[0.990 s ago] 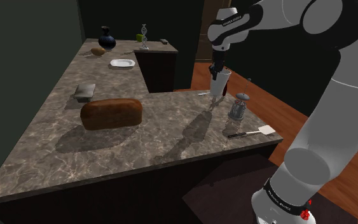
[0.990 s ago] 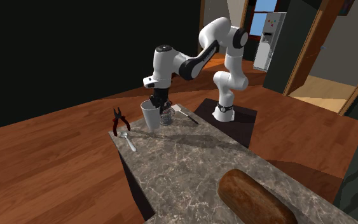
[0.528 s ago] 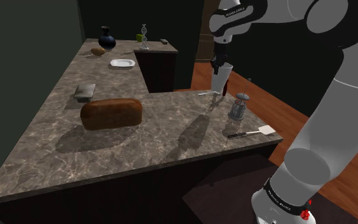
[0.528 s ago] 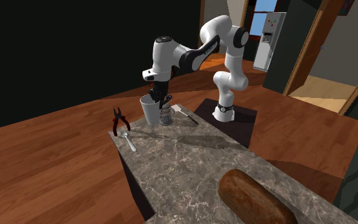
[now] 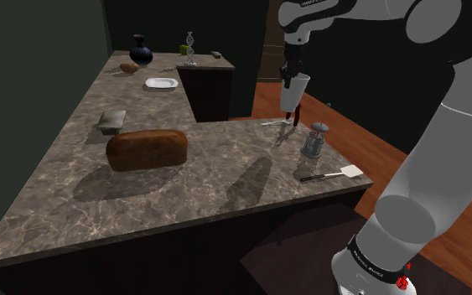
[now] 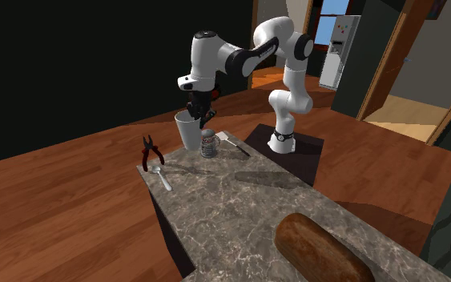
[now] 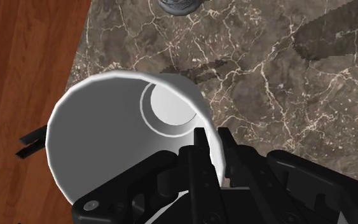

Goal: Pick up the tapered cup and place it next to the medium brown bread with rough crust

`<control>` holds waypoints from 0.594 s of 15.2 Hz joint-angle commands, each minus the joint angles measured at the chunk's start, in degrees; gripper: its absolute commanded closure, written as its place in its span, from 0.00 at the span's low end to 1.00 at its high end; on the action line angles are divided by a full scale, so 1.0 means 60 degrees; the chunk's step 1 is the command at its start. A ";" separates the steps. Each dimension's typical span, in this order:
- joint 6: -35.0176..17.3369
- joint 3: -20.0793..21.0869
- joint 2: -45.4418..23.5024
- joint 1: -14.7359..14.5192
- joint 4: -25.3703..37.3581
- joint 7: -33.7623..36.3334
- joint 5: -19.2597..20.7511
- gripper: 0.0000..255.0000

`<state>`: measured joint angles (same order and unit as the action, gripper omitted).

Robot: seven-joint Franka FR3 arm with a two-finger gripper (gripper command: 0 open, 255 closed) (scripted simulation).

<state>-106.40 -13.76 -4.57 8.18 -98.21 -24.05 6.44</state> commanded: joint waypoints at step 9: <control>0.1320 -0.0010 -0.0101 0.0014 0.1430 -0.0174 -0.0059 1.00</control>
<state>-99.22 -13.79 -5.16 8.23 -90.42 -24.95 6.11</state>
